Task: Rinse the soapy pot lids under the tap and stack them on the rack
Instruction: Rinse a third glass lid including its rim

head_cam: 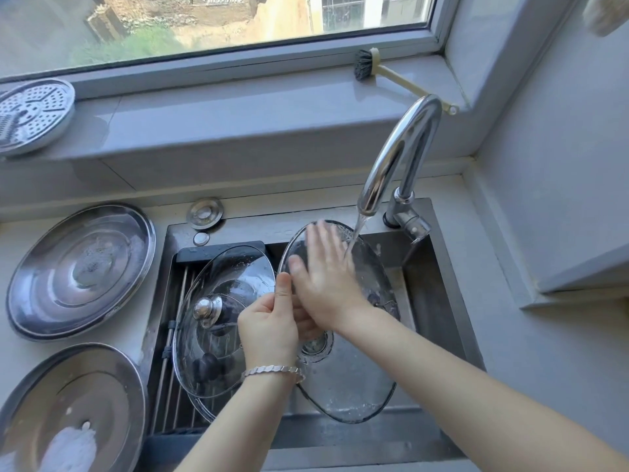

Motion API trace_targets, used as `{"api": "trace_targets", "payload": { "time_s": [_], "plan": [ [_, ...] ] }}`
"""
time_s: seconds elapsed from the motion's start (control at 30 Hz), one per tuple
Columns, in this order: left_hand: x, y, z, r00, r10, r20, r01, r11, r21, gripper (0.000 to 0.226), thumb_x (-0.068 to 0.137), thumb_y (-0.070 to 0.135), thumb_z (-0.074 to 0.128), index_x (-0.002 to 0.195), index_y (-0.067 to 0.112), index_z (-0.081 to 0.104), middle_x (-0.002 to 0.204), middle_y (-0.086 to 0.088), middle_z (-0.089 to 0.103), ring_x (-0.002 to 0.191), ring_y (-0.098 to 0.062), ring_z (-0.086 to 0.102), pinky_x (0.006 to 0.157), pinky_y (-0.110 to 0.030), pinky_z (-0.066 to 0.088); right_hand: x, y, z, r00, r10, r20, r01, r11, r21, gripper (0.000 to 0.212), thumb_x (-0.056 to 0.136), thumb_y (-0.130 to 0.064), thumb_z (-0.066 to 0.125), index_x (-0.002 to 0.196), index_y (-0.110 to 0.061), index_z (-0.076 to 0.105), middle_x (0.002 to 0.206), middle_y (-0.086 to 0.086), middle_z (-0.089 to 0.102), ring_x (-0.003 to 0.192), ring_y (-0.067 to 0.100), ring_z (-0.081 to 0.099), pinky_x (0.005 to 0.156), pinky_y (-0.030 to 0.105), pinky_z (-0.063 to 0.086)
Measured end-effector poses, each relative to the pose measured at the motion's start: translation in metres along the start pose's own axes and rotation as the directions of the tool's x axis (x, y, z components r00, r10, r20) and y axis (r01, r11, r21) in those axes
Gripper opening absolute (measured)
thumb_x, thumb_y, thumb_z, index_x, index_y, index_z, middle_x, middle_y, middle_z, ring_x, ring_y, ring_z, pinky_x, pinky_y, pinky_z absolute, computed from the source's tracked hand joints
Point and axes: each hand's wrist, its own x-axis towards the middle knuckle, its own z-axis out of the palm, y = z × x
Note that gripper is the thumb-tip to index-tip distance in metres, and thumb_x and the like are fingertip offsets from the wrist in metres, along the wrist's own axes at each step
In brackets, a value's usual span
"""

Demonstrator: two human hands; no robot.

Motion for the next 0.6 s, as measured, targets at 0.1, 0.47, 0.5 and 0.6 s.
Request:
{"api": "trace_targets", "payload": {
  "time_s": [0.1,0.47,0.5,0.6],
  "plan": [
    [0.0,0.0,-0.002,1.0,-0.001,-0.021,0.001,1.0,-0.021,0.044,0.09,0.031,0.053,0.061,-0.003,0.055,0.044,-0.011,0.063,0.036,-0.02,0.061,0.034,-0.026,0.05,0.006,0.014,0.004,0.999,-0.03,-0.032,0.03,1.0,0.003,0.081,0.084,-0.059,0.01,0.15,-0.011,0.004,0.158,0.004,-0.003,0.145,0.018,-0.007,0.117,0.036,-0.005],
    [0.001,0.004,0.003,0.999,0.02,-0.033,-0.022,0.997,-0.079,0.043,0.09,0.034,0.053,0.062,0.001,0.054,0.044,-0.007,0.064,0.038,-0.018,0.062,0.037,-0.024,0.049,0.026,0.011,-0.003,0.949,0.279,-0.148,-0.242,0.944,0.226,0.066,0.096,-0.048,0.017,0.148,-0.007,0.012,0.157,0.014,0.009,0.145,0.023,0.006,0.119,0.039,0.003],
    [0.006,0.004,0.003,0.997,0.041,-0.065,-0.045,0.997,-0.06,0.045,0.089,0.036,0.054,0.059,0.002,0.055,0.041,-0.004,0.062,0.036,-0.016,0.059,0.038,-0.025,0.049,0.013,-0.001,0.002,0.974,0.109,-0.197,-0.081,0.986,0.147,0.066,0.096,-0.047,0.017,0.149,-0.008,0.011,0.158,0.009,0.005,0.146,0.018,0.0,0.118,0.035,-0.002],
    [0.016,0.011,-0.001,0.988,0.058,-0.144,-0.068,0.995,-0.066,0.046,0.088,0.037,0.056,0.055,0.004,0.056,0.038,-0.001,0.059,0.035,-0.013,0.056,0.042,-0.023,0.049,-0.025,-0.006,0.018,0.912,-0.271,-0.307,0.279,0.96,-0.019,0.066,0.09,-0.043,0.021,0.145,-0.007,0.026,0.155,0.009,0.019,0.145,0.017,0.009,0.118,0.032,0.001]
  ]
}}
